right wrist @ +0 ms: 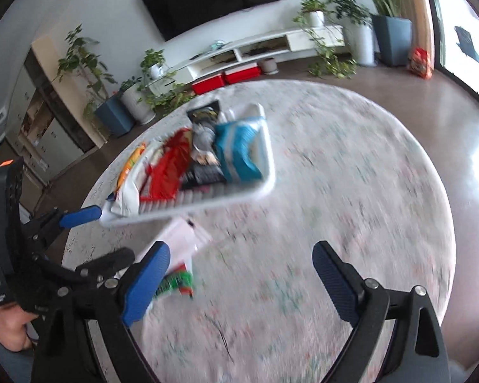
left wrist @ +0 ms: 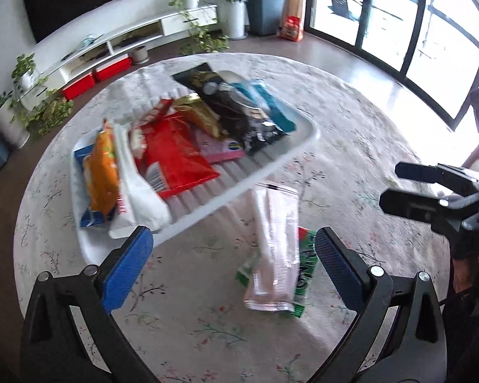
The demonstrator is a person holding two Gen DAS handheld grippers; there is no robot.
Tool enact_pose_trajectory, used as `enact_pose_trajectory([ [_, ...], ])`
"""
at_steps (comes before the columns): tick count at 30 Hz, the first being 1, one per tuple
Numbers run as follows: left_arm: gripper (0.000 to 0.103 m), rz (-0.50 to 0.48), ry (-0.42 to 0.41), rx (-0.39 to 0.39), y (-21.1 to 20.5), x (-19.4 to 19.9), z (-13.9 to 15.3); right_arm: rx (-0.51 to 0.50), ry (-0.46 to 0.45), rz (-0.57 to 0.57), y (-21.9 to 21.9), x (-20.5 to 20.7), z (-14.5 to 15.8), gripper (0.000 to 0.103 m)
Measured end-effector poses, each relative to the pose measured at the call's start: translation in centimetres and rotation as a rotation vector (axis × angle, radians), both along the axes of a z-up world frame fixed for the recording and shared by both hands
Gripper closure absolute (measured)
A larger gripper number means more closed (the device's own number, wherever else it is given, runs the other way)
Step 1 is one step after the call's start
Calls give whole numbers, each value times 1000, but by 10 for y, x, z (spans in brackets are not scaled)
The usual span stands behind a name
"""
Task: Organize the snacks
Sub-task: 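Lower the left gripper onto the long white packet and close, then lift the white packet with the left gripper while the right gripper grasps the green packet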
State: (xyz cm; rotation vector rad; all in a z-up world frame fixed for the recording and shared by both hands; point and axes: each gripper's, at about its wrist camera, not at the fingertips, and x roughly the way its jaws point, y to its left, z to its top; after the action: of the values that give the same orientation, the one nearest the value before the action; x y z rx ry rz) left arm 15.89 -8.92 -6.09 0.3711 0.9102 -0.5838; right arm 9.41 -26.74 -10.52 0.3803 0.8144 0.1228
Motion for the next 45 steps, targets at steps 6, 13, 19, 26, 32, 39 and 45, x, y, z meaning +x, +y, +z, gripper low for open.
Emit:
enact_pose_trajectory([
  [6, 15, -46, 11, 71, -23, -1, -9, 20, 28, -19, -5, -14, -15, 21],
  [13, 25, -42, 53, 134, -32, 15, -29, -2, -2, -12, -3, -21, -15, 23],
  [19, 32, -56, 81, 160, -42, 24, -37, 10, 8, -1, -5, -23, -20, 23],
  [26, 66, -90, 125, 153, -52, 27, -39, 17, 14, 4, -3, -21, -24, 24],
  [32, 77, -97, 147, 113, -49, 25, -38, 14, 12, 8, -2, -22, -25, 27],
  [39, 83, -113, 153, 68, -35, 18, -35, 17, 17, 12, -1, -23, -27, 29],
  [45, 89, -91, 138, 16, -19, 12, -28, 10, 17, 13, -1, -22, -27, 30],
])
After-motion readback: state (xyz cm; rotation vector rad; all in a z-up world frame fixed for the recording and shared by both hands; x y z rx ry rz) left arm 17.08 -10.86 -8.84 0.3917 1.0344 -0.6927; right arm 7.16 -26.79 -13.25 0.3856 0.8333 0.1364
